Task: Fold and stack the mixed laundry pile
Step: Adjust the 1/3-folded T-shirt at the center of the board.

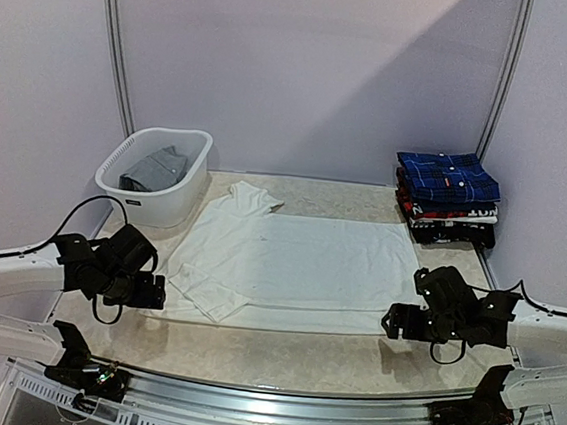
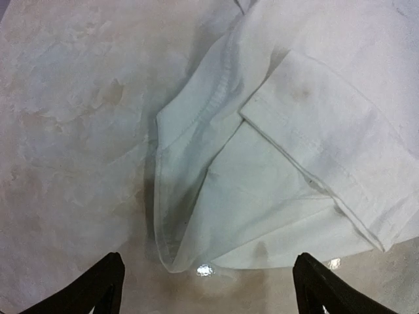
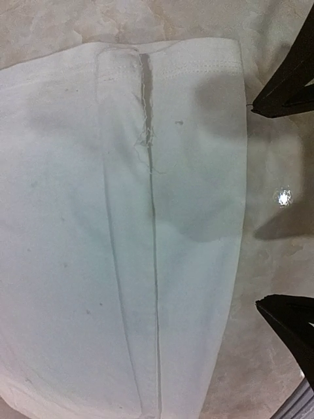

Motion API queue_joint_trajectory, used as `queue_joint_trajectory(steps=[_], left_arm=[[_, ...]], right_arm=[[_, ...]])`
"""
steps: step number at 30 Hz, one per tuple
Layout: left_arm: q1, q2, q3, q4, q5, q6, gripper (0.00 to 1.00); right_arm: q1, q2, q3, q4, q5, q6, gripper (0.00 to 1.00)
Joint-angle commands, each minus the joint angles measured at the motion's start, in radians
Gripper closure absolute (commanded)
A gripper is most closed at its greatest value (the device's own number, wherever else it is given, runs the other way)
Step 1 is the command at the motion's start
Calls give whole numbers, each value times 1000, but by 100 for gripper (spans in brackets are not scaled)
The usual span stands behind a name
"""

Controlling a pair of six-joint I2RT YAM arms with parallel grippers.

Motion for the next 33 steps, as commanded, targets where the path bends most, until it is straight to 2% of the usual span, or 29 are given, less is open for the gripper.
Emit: queue_joint_trajectory(steps=[1, 9, 12, 18, 33], left_arm=[[-3, -18, 51, 20, -13, 12, 10], [-58, 29, 76, 151, 99, 38, 34], [-112, 127, 129, 140, 81, 64, 36], [-139, 270, 159, 224, 70, 57, 47], [-133, 426, 166, 291, 5, 56, 58]], right_arm=[[1, -48, 46, -67, 11, -42, 4], [2, -80, 61, -31, -10, -37, 4], [1, -59, 68, -18, -14, -37, 3], [1, -23, 64, 14, -22, -35, 3], [1, 12, 55, 31, -20, -37, 3]])
